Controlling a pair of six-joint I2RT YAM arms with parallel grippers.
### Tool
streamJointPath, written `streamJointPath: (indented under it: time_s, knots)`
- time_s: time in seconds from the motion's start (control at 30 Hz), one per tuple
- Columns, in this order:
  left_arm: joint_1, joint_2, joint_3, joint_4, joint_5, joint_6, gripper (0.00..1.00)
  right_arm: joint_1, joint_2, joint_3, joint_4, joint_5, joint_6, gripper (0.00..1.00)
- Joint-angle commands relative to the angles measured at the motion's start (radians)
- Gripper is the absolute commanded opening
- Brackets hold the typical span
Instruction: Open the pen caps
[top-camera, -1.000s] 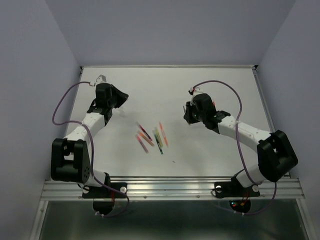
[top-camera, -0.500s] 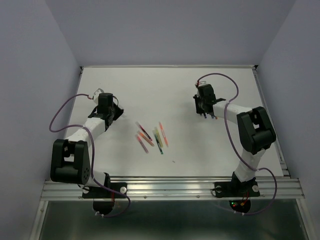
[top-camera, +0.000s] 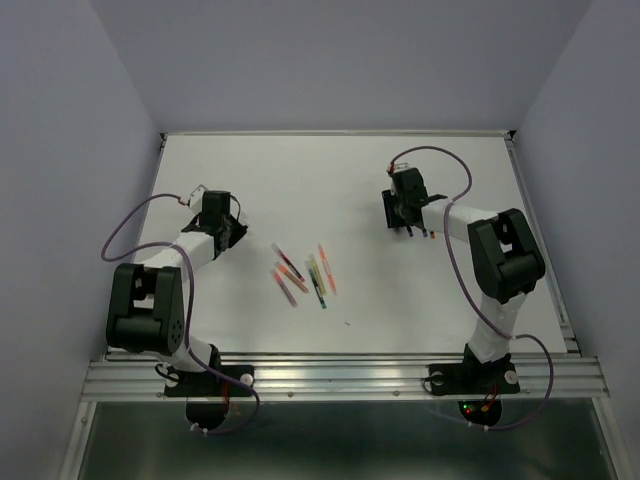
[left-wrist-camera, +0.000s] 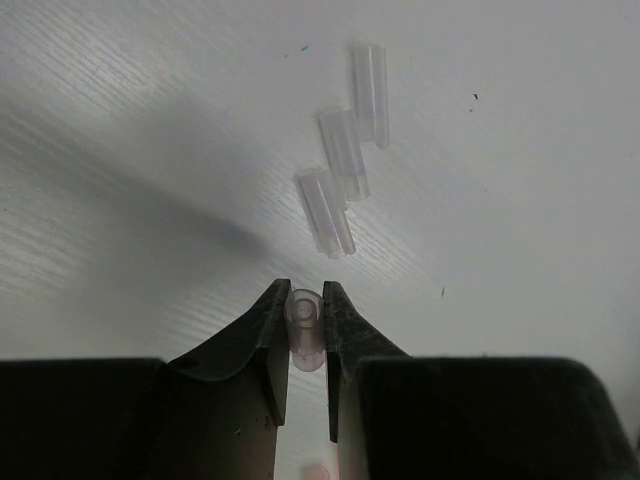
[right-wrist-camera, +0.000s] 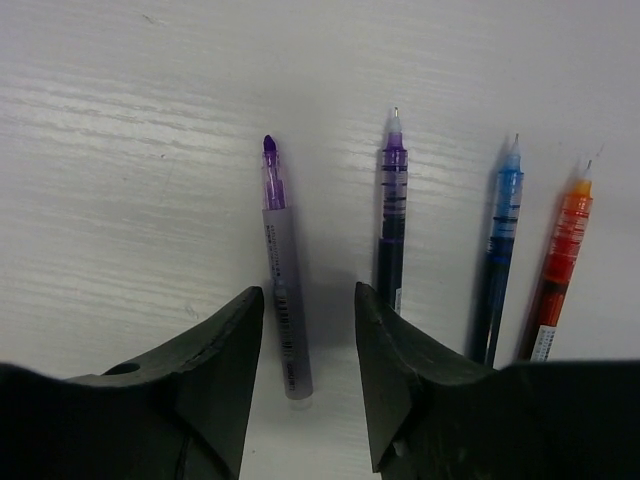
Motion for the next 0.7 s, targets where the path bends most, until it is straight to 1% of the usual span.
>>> streamJointPath:
  time_s: [0.0, 0.07, 0.1, 0.13, 0.2, 0.23, 0.27, 0.3, 0.33, 0.4, 0.5, 0.53, 0.6, 0.63, 0.67]
  knots:
    - [-0.002, 0.023, 0.041, -0.012, -0.039, -0.006, 0.02, -0.005, -0.072, 0.037, -0.005, -0.035, 0.006, 0.49]
    - [-0.002, 0.042, 0.051, -0.034, -0.047, -0.009, 0.03, -0.005, -0.108, 0.034, -0.004, -0.081, 0.008, 0.51]
    - [-0.002, 0.048, 0.056, -0.035, -0.051, -0.011, 0.03, -0.005, -0.122, 0.034, -0.004, -0.096, 0.008, 0.55]
    - [-0.002, 0.056, 0.064, -0.035, -0.053, -0.011, 0.06, -0.005, -0.138, 0.031, -0.004, -0.113, 0.009, 0.59]
    - [-0.002, 0.076, 0.071, -0.035, -0.055, -0.012, 0.09, -0.005, -0.179, 0.029, -0.004, -0.168, 0.006, 0.64]
    - [-0.002, 0.083, 0.079, -0.034, -0.055, -0.014, 0.16, -0.005, -0.193, 0.025, -0.004, -0.18, 0.006, 0.66]
    - [-0.002, 0.097, 0.082, -0.034, -0.055, -0.014, 0.19, -0.005, -0.207, 0.022, -0.002, -0.185, 0.009, 0.68]
    - [-0.002, 0.102, 0.085, -0.031, -0.056, -0.015, 0.21, -0.005, -0.23, 0.02, -0.004, -0.199, 0.018, 0.7]
    - [-0.002, 0.108, 0.087, -0.031, -0.055, -0.017, 0.22, -0.005, -0.242, 0.017, -0.002, -0.225, 0.023, 0.74]
    - [-0.003, 0.123, 0.093, -0.031, -0.051, -0.015, 0.27, -0.005, -0.273, 0.006, -0.002, -0.265, 0.023, 0.82]
    - [-0.003, 0.131, 0.094, -0.031, -0.055, -0.015, 0.29, -0.005, -0.297, -0.009, -0.002, -0.292, 0.029, 0.84]
    - [-0.003, 0.132, 0.094, -0.031, -0.055, -0.017, 0.33, -0.005, -0.311, -0.012, -0.002, -0.294, 0.037, 0.88]
    - [-0.003, 0.135, 0.093, -0.031, -0.051, -0.015, 0.38, -0.005, -0.322, -0.018, -0.002, -0.294, 0.045, 0.94]
    - [-0.005, 0.135, 0.093, -0.031, -0.048, -0.017, 0.45, -0.005, -0.336, -0.02, -0.001, -0.296, 0.051, 1.0]
    - [-0.005, 0.135, 0.091, -0.029, -0.045, -0.017, 0.46, -0.005, -0.342, -0.023, -0.001, -0.296, 0.052, 1.0]
